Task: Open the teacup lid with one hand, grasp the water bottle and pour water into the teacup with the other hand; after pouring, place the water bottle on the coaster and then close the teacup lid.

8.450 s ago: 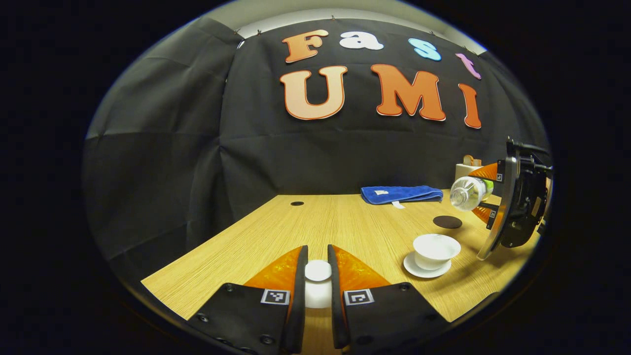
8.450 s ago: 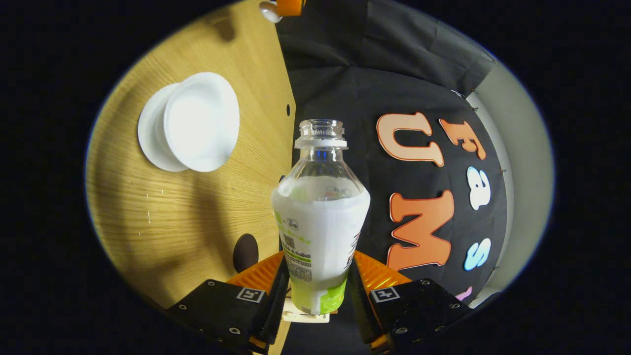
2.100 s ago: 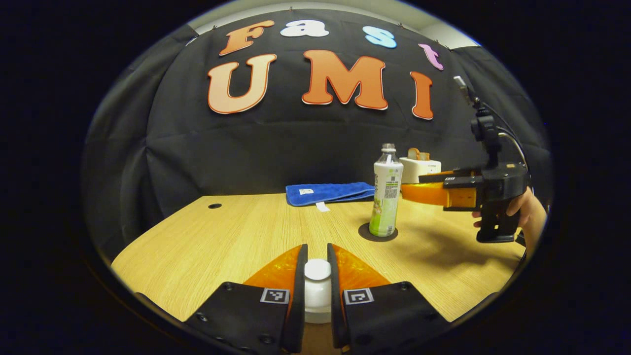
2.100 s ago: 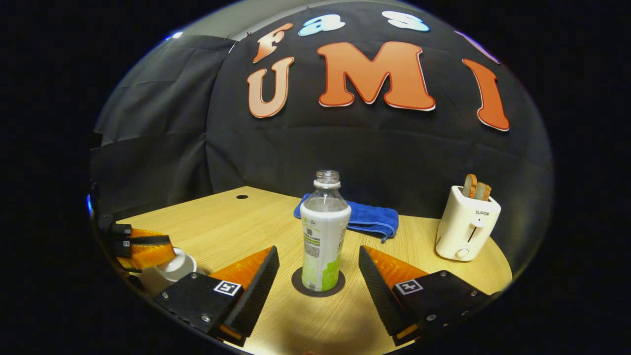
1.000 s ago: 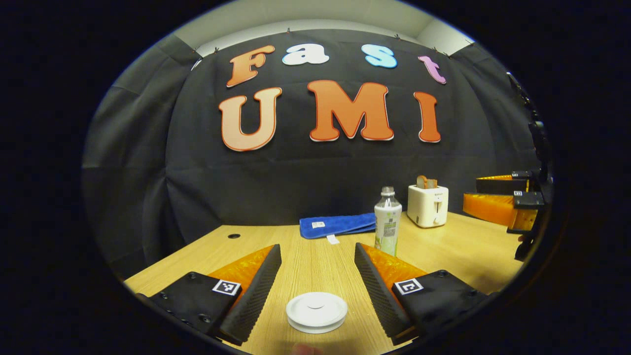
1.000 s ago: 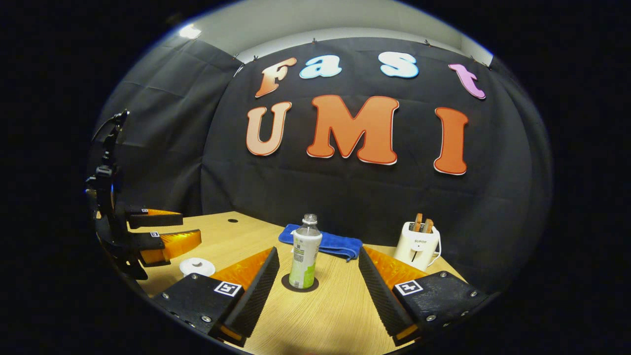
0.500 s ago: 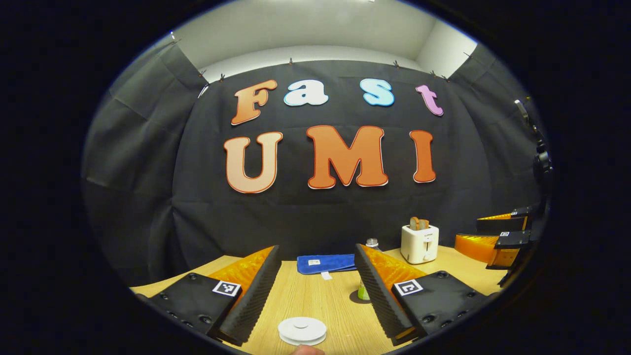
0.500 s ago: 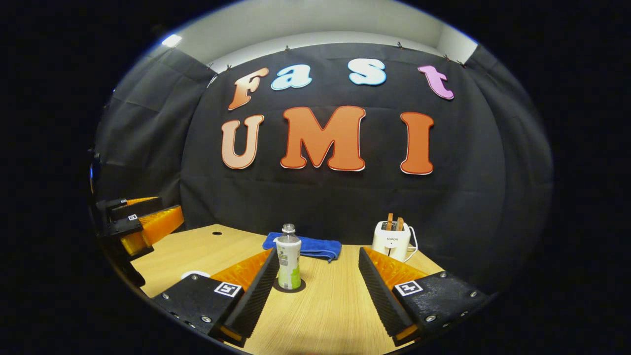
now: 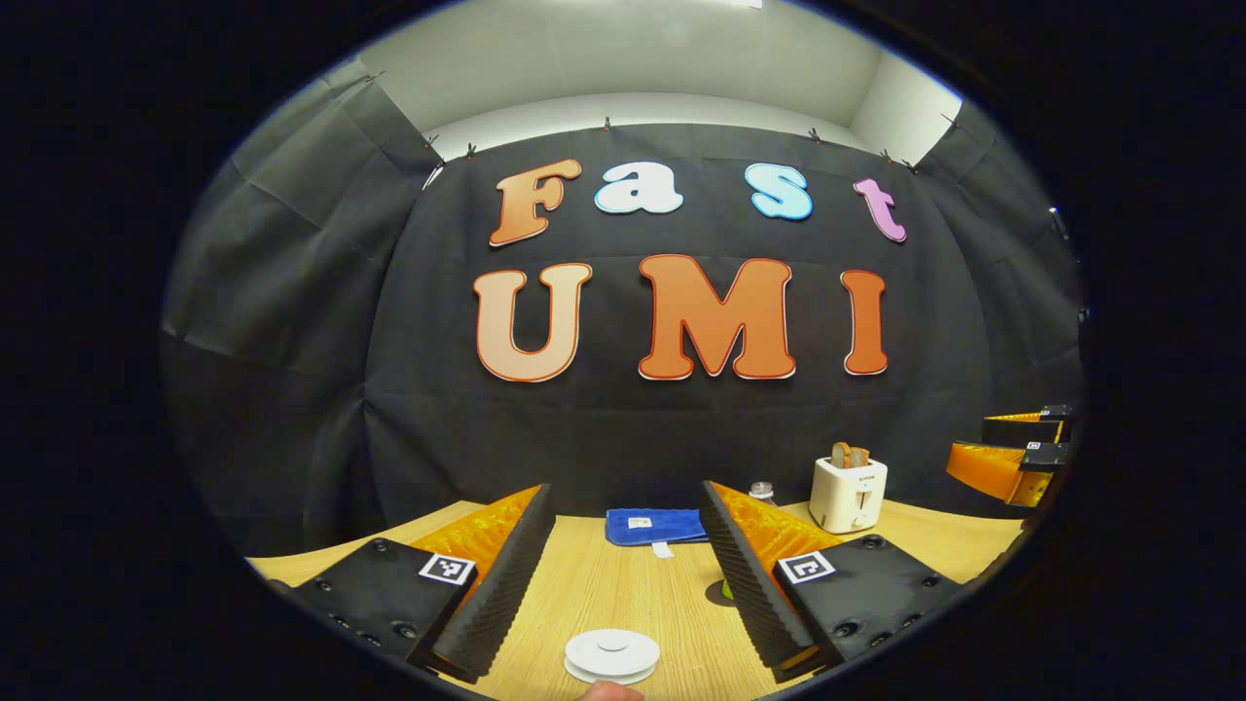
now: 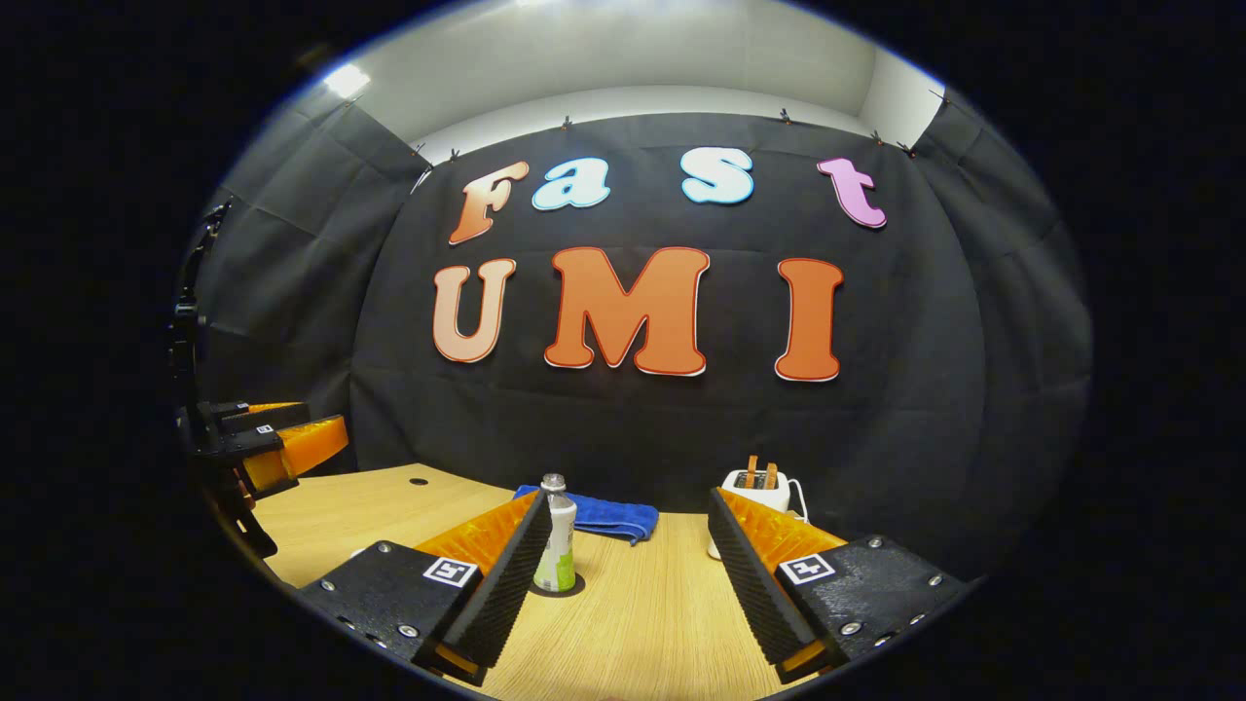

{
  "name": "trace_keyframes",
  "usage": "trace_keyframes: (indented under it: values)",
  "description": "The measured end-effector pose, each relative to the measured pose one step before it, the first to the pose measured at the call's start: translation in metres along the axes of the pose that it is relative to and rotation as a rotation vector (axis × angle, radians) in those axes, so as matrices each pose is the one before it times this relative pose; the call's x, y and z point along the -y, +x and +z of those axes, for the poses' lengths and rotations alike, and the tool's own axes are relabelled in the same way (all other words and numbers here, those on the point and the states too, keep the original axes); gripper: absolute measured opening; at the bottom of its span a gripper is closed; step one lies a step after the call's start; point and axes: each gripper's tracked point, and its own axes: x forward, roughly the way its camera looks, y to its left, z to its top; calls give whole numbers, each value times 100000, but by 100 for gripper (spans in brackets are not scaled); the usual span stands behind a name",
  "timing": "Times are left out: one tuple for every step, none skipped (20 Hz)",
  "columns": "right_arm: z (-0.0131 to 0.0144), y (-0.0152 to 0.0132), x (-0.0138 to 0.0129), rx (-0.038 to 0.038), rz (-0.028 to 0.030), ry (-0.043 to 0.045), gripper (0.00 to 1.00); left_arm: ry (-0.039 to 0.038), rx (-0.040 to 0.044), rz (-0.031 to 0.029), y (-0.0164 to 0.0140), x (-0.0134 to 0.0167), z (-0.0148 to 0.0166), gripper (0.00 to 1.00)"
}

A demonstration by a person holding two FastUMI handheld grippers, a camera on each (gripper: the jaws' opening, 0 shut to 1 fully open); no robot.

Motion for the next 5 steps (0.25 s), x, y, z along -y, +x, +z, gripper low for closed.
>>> trace_keyframes:
  values:
    - [-27, 92, -86, 134, 298, 228, 97, 519, -8, 502, 87, -151, 16, 96]
    - [-40, 167, 10, 76, -150, 144, 97, 595, 184, 469, -31, -149, 141, 97]
    - [105, 9, -71, 494, -79, -53, 97, 358, 155, -29, -39, -109, 97, 97]
    - [202, 14, 17, 776, -320, -258, 100, 319, 636, -363, 48, 160, 6, 97]
    - [185, 45, -63, 945, 33, -395, 97, -486, 1485, -463, 83, -53, 247, 95]
